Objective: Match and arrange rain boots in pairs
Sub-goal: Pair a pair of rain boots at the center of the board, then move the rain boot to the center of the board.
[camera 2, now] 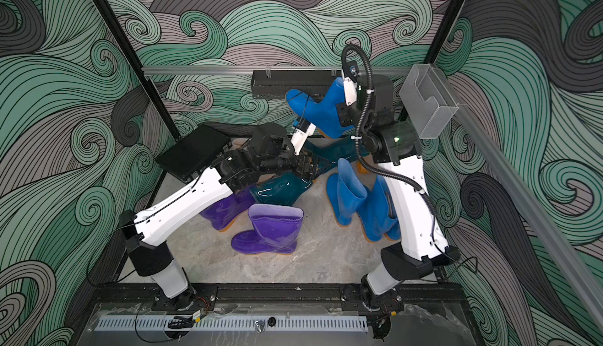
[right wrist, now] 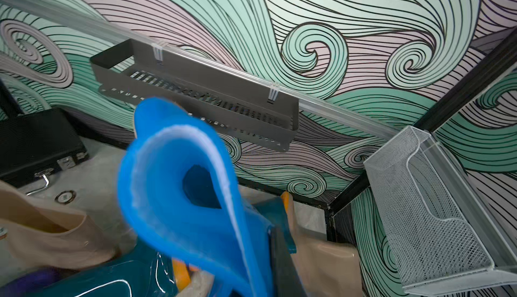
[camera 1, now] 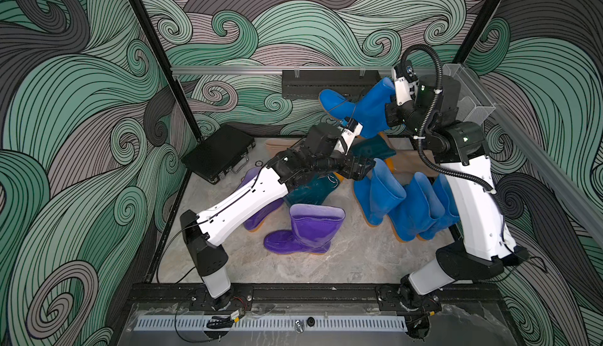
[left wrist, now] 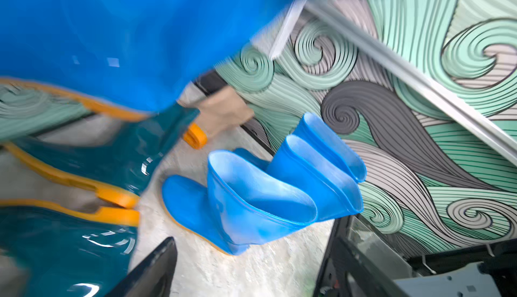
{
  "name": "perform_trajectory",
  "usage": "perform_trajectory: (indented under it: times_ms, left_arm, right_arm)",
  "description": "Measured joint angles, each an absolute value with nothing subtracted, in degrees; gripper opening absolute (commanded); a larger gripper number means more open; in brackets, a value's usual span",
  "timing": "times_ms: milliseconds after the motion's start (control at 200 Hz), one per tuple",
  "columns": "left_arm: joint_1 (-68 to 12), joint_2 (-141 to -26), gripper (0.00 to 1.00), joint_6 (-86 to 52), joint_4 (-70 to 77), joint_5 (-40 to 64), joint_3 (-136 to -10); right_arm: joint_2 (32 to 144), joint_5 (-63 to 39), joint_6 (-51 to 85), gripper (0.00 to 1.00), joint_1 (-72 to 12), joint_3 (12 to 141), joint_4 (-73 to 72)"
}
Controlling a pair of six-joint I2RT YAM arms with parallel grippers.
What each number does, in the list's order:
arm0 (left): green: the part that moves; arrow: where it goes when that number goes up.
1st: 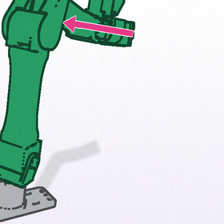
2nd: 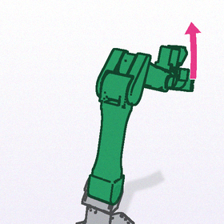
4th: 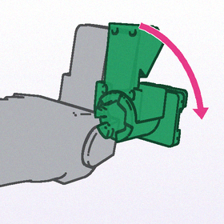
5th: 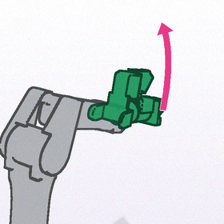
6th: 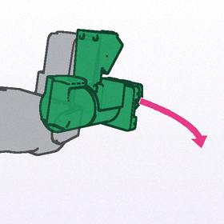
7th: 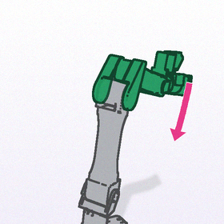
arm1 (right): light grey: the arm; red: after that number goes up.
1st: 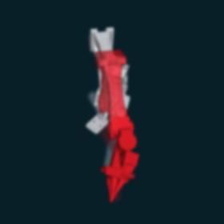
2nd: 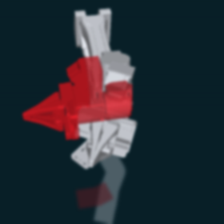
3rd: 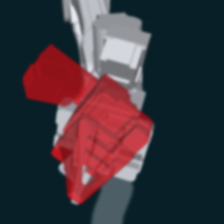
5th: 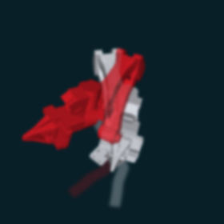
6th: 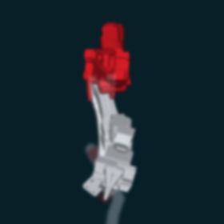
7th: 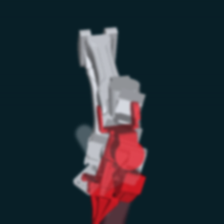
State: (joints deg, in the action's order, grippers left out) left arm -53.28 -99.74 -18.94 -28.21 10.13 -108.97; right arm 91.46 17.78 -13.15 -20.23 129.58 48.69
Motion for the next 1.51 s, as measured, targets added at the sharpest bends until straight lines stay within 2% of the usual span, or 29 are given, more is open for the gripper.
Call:
perform_trajectory:
  times_ms: [95, 495, 745, 896, 971, 1186, 1506]
  left_arm:
    - [-55.0, -103.7, 0.99, -19.4, -28.2, 10.5, -109.1]
    - [-56.8, -117.8, 0.97, -20.9, -28.6, 8.8, -120.4]
    - [-56.7, -120.8, 0.53, -21.4, -31.2, 8.5, -122.8]
    - [-56.3, -120.8, 0.16, -22.0, -32.8, 9.5, -122.8]
    - [-55.9, -120.8, 0.0, -22.3, -34.1, 9.7, -122.8]
    - [-54.4, -118.2, 0.0, -21.9, -35.2, 9.5, -118.8]
    - [-53.6, -105.6, 0.0, -21.9, -36.8, 9.0, -107.0]
  right_arm:
    - [93.5, 19.0, -12.4, 0.0, -19.1, 131.6, 48.8]
    - [95.4, 19.6, -11.4, 0.0, -18.7, 128.4, 49.0]
    - [97.0, 18.6, -10.9, 0.0, -18.7, 130.5, 52.9]
    - [100.2, 17.4, -10.0, 0.0, -18.7, 133.9, 55.3]
    - [101.4, 17.3, -9.7, 0.0, -18.7, 134.8, 56.4]
    - [104.2, 17.3, -7.2, 0.0, -17.5, 139.2, 61.8]
    - [104.9, 14.9, -2.7, 0.0, -14.8, 140.8, 66.1]
